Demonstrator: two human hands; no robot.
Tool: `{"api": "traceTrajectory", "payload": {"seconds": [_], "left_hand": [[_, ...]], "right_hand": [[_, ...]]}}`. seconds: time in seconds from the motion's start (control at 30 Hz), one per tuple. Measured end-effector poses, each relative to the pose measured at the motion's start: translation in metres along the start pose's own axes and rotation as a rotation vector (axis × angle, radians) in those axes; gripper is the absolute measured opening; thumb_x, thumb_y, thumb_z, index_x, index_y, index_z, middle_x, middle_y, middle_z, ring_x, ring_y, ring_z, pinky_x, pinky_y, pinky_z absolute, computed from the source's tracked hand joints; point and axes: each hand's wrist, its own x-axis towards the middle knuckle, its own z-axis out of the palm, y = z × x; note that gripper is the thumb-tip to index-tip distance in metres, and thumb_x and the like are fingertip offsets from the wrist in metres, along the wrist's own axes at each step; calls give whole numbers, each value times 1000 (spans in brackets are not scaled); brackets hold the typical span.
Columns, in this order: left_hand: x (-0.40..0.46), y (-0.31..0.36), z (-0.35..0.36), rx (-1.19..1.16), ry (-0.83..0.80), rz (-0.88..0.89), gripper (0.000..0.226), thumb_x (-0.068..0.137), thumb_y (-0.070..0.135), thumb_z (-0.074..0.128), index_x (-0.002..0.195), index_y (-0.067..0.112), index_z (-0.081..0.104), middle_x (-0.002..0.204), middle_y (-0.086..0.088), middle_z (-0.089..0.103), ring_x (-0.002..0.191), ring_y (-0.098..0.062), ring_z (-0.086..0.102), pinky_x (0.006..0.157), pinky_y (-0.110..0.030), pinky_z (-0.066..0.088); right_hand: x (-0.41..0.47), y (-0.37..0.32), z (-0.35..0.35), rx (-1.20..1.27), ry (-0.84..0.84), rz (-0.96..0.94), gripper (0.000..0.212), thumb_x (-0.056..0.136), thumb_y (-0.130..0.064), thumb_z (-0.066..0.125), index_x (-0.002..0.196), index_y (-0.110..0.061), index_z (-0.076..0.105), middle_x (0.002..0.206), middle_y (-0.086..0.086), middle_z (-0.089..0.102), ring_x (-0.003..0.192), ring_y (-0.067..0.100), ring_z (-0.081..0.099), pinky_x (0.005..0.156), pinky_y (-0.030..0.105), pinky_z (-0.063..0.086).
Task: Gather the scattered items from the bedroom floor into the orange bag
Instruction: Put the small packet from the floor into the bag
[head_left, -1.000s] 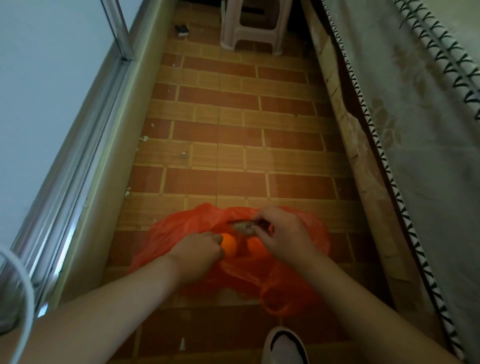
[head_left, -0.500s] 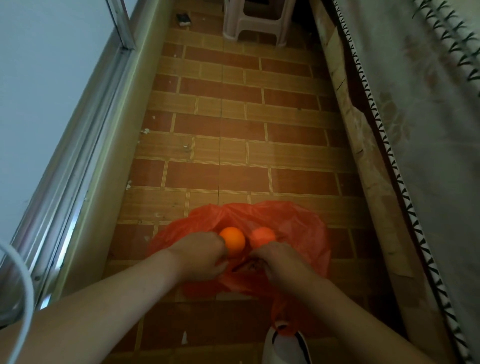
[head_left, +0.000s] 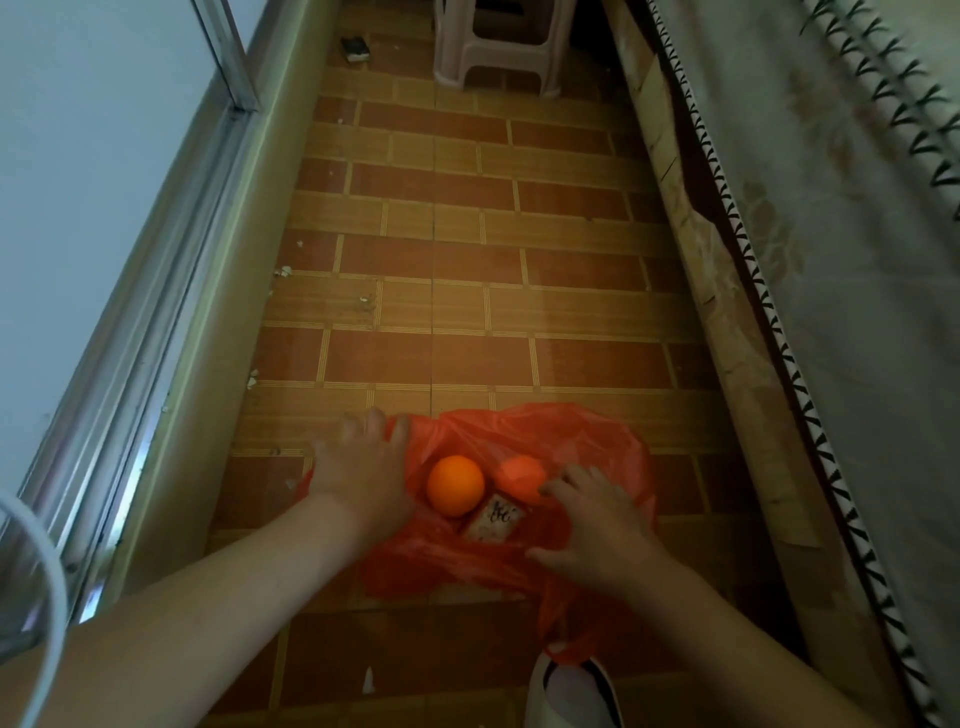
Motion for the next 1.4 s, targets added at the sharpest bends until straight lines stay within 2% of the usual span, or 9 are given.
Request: {"api": "traceTrajectory", "payload": {"seconds": [0.2, 0.43, 0.63, 0.7, 0.83, 1.07, 1.2, 1.27, 1.4], "left_hand": [[-3, 0, 5, 68, -99, -89, 108, 89, 61, 61, 161, 23, -9, 162, -19, 19, 142, -50, 32, 102, -65, 41], [2, -2, 8, 51, -205, -192, 107, 89, 47, 67, 161, 18, -7, 160, -19, 28, 143, -47, 35, 101, -69, 42], [0, -5, -4, 58, -289, -287, 62, 99, 14, 54, 155, 7, 27, 159, -20, 35, 135, -47, 47, 100, -66, 45], [0, -5, -7, 84, -294, -264, 52, 100, 6, 51, 151, 8, 40, 158, -18, 39, 133, -44, 50, 99, -62, 48], [-1, -9, -11, 64, -150, -171, 38, 98, 5, 49, 132, 15, 63, 135, -7, 62, 122, -30, 63, 90, -43, 56], [-3, -13, -26, -317, 285, -79, 10, 101, 14, 41, 110, 17, 44, 80, -6, 65, 75, -35, 67, 57, -36, 45], [-5, -18, -38, -287, 412, -2, 5, 104, 15, 44, 107, 19, 46, 67, 2, 58, 55, -24, 60, 48, -37, 52], [-7, -24, -49, -281, 451, -8, 4, 104, 22, 48, 104, 19, 51, 67, 3, 60, 54, -21, 60, 48, -36, 54], [-30, -34, -85, -443, 485, -103, 32, 103, 46, 48, 83, 23, 58, 59, 9, 58, 48, -7, 58, 45, -30, 54]], "right_hand": [[-19, -6, -4, -30, -100, -202, 85, 74, -75, 68, 148, -44, 40, 144, -20, 32, 135, 7, 29, 115, 35, 27], [-21, -3, -3, -124, -222, -310, 68, 77, -52, 77, 140, -36, 55, 155, -12, 28, 145, 13, 20, 116, 41, 26], [-23, -7, -11, -179, -264, -259, 45, 92, -19, 67, 136, -26, 61, 165, -4, 20, 153, 21, 9, 125, 48, 14], [-20, -10, -11, -222, -246, -239, 38, 96, -17, 61, 134, -24, 64, 164, 0, 25, 153, 24, 13, 123, 49, 16], [-10, -11, -13, -207, -97, -166, 33, 93, -25, 63, 126, -27, 68, 147, -4, 41, 137, 21, 31, 112, 41, 28], [13, -19, -50, -91, 283, -34, 32, 84, -23, 77, 115, -29, 71, 114, -9, 48, 108, 11, 45, 92, 29, 42], [15, -33, -80, -38, 355, -51, 29, 87, -15, 73, 115, -21, 71, 108, -6, 48, 86, 16, 57, 66, 32, 53], [16, -38, -92, -27, 343, -45, 32, 87, -14, 72, 118, -24, 70, 107, -10, 45, 83, 17, 59, 66, 36, 56], [14, -43, -111, 26, 319, 1, 31, 89, -16, 72, 117, -29, 70, 102, -15, 50, 90, 12, 58, 75, 35, 56]]}}
